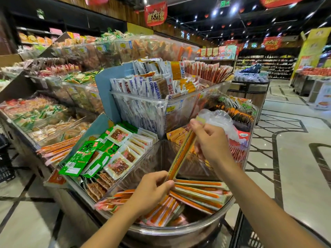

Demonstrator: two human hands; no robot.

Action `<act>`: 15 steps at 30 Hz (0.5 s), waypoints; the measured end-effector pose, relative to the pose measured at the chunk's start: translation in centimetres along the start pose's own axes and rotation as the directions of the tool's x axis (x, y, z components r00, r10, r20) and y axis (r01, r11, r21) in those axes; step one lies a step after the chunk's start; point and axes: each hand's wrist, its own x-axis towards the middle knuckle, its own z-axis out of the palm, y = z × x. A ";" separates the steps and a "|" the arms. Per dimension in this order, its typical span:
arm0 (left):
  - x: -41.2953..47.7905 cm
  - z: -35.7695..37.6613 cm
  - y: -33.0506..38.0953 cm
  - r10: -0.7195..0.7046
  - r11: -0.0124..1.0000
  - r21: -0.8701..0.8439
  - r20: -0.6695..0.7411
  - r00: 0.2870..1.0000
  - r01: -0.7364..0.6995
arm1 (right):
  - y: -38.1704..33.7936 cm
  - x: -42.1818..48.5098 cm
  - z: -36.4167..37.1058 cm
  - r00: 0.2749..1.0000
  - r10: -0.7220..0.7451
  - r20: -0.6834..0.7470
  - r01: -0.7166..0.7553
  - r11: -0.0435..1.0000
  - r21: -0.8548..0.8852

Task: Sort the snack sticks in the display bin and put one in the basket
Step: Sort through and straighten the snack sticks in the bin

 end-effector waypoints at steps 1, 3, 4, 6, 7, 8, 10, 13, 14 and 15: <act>0.0 0.0 -0.1 -0.004 1.000 -0.005 0.006 1.000 0.004 | 0.2 0.1 -0.2 1.000 -0.017 -0.024 0.016 0.999 -0.027; -0.2 0.0 0.0 -0.016 1.000 -0.021 0.020 1.000 0.016 | 0.6 0.3 -0.3 0.998 -0.031 -0.047 0.029 0.998 -0.049; -0.2 0.0 0.0 -0.023 0.999 -0.023 0.029 0.999 0.024 | 0.8 0.5 -0.3 0.998 -0.033 -0.050 0.030 0.998 -0.059; -0.3 0.0 0.1 -0.043 0.999 -0.015 0.037 0.998 0.043 | 1.3 0.6 -0.2 0.999 -0.036 -0.039 0.033 0.998 -0.057; -0.4 -0.1 0.3 -0.049 0.999 -0.007 0.036 0.998 0.049 | 1.6 0.7 -0.2 0.999 -0.037 -0.023 0.036 0.998 -0.048; -0.4 -0.1 0.4 -0.050 0.999 -0.002 0.036 0.998 0.050 | 1.9 0.8 -0.1 0.999 -0.034 -0.003 0.034 0.999 -0.040; -0.4 -0.2 0.5 -0.048 0.999 -0.005 0.039 0.998 0.048 | 2.6 1.0 0.2 0.999 -0.032 0.036 0.032 0.999 -0.010; -0.4 -0.2 0.6 -0.044 0.999 -0.028 0.046 0.998 0.045 | 3.6 0.4 0.9 0.996 -0.055 0.075 0.059 0.997 -0.054; -0.4 -0.3 0.6 -0.042 0.999 -0.033 0.045 0.998 0.044 | 4.2 -0.1 1.3 0.994 -0.054 0.091 0.062 0.995 -0.083; -0.4 -0.3 0.7 -0.039 0.998 -0.039 0.045 0.998 0.041 | 4.9 -0.7 1.8 0.992 -0.043 0.116 0.054 0.994 -0.096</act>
